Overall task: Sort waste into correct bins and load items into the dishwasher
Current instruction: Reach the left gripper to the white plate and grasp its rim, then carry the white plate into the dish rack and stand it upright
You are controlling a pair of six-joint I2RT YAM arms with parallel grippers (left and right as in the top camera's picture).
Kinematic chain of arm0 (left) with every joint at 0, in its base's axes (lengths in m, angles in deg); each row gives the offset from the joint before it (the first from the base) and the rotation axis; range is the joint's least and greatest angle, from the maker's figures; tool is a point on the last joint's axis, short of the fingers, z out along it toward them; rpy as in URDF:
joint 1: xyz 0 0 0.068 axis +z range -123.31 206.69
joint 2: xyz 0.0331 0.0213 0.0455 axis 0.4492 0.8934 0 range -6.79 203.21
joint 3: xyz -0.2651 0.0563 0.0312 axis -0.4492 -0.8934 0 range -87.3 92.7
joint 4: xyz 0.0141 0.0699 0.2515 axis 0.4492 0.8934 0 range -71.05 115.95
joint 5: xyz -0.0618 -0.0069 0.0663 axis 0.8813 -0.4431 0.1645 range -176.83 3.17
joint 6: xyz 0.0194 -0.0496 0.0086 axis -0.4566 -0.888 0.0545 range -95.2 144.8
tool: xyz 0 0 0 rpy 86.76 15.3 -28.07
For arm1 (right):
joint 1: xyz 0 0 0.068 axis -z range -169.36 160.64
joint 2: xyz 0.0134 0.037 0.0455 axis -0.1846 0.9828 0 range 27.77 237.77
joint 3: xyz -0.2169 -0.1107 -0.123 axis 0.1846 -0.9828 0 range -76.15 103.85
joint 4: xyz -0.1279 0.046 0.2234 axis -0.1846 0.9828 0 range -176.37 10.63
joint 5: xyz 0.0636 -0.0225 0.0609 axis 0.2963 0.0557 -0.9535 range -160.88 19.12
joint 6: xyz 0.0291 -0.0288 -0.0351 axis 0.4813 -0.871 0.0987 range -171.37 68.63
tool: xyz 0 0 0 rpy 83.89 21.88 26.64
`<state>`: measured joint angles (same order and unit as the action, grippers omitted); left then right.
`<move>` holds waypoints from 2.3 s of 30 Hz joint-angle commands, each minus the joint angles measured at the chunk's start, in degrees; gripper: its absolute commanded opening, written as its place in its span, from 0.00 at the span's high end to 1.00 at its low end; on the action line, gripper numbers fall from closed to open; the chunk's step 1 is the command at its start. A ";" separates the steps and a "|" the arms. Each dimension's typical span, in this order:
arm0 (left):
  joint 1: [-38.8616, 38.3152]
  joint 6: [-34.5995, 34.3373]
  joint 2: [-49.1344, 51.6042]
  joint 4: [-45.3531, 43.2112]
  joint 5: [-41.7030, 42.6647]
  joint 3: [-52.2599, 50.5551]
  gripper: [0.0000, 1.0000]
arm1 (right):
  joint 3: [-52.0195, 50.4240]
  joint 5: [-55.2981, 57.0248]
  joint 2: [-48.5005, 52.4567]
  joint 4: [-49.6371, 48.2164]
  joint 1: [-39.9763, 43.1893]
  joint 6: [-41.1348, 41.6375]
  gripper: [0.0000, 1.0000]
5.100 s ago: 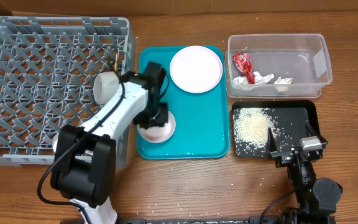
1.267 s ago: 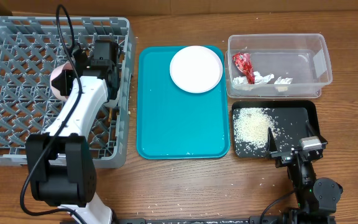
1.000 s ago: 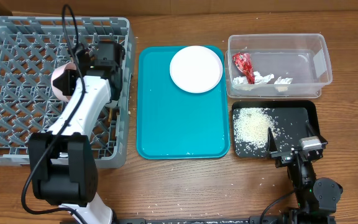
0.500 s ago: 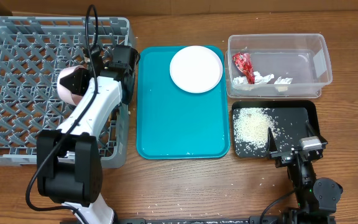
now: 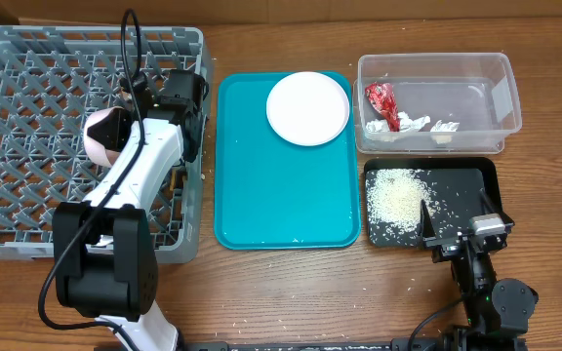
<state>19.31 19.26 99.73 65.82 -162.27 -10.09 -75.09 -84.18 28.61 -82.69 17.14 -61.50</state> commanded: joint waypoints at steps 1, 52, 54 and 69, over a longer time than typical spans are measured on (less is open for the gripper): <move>-1.90 0.20 1.11 1.42 3.78 -0.20 0.96 | -0.61 -0.04 -0.68 -0.39 0.26 0.33 0.00; -10.58 -18.84 12.70 23.61 68.06 36.20 0.96 | -0.61 -0.04 -0.68 -0.39 0.26 0.33 0.00; -10.54 -18.82 8.61 26.80 61.55 40.54 0.96 | -0.61 -0.04 -0.68 -0.42 0.26 0.33 0.00; -4.04 -15.32 -5.22 45.94 6.58 41.16 0.96 | -0.61 -0.04 -0.68 -0.42 0.26 0.33 0.00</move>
<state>11.82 6.37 92.87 111.85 -146.86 33.86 -75.09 -84.18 28.61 -82.71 17.14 -61.50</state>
